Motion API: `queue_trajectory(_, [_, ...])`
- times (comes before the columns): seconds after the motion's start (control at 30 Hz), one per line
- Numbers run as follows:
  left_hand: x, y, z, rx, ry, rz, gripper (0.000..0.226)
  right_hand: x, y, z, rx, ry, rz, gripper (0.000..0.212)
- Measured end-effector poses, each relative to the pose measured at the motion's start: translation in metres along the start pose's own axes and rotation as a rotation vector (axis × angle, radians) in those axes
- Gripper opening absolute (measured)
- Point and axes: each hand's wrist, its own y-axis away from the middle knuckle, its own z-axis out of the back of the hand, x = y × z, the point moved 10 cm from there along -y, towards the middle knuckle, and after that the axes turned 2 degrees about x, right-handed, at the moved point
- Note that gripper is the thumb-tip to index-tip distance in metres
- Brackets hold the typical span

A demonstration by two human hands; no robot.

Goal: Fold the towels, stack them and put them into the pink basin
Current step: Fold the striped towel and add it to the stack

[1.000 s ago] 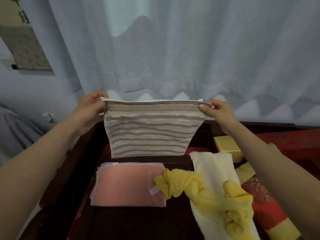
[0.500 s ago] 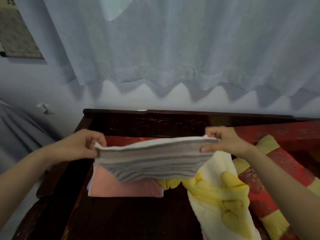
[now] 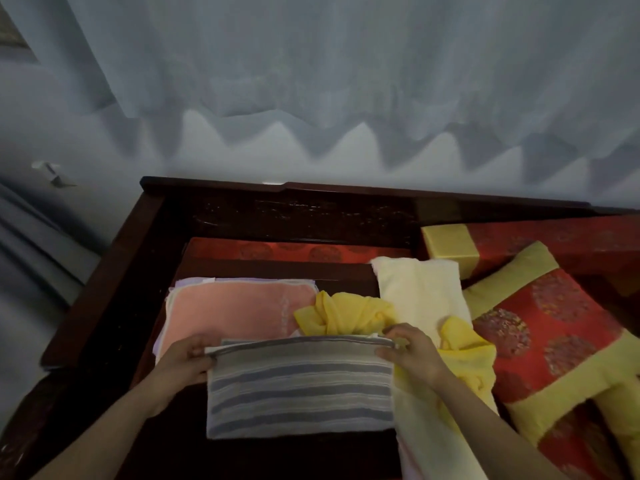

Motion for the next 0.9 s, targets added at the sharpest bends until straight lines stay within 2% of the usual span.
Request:
queue_trajectory(0.13, [0.019,-0.019,0.000,-0.077,-0.008,0.004,0.025,-0.016,-0.017,-0.020,0.057,0.074,-0.114,0.026])
queue_trajectory(0.23, [0.012,-0.022,0.001,-0.134,-0.058,-0.087,0.023,-0.020,-0.025,-0.021,0.072,0.196,-0.158,0.031])
queue_trajectory(0.37, [-0.013,-0.022,0.001,-0.246,-0.348,-0.293,0.027,-0.031,-0.031,-0.027,0.130,0.304,-0.224,0.028])
queue_trajectory(0.43, [-0.014,-0.027,0.000,-0.252,-0.449,-0.339,0.045,-0.034,-0.034,-0.026,0.123,0.330,-0.240,0.022])
queue_trajectory(0.5, [-0.009,-0.036,-0.004,-0.163,-0.484,-0.323,0.069,-0.034,-0.035,-0.025,0.128,0.358,-0.238,0.032])
queue_trajectory(0.53, [-0.007,-0.040,-0.005,-0.130,-0.484,-0.304,0.073,-0.034,-0.035,-0.026,0.142,0.363,-0.236,0.042])
queue_trajectory(0.57, [-0.008,-0.042,-0.006,-0.107,-0.487,-0.291,0.069,-0.033,-0.037,-0.027,0.147,0.373,-0.223,0.044])
queue_trajectory(0.63, [-0.009,-0.046,-0.009,-0.055,-0.498,-0.267,0.044,-0.029,-0.039,-0.027,0.141,0.420,-0.185,0.029])
queue_trajectory(0.7, [-0.010,-0.046,-0.012,0.016,-0.502,-0.222,0.031,-0.028,-0.039,-0.024,0.135,0.435,-0.184,0.030])
queue_trajectory(0.8, [-0.006,-0.036,-0.009,0.159,-0.422,-0.120,0.034,-0.018,-0.034,-0.020,0.162,0.175,-0.175,0.029])
queue_trajectory(0.9, [-0.006,-0.005,0.003,0.304,-0.128,0.025,0.059,0.016,-0.025,-0.016,0.218,-0.078,-0.059,0.030])
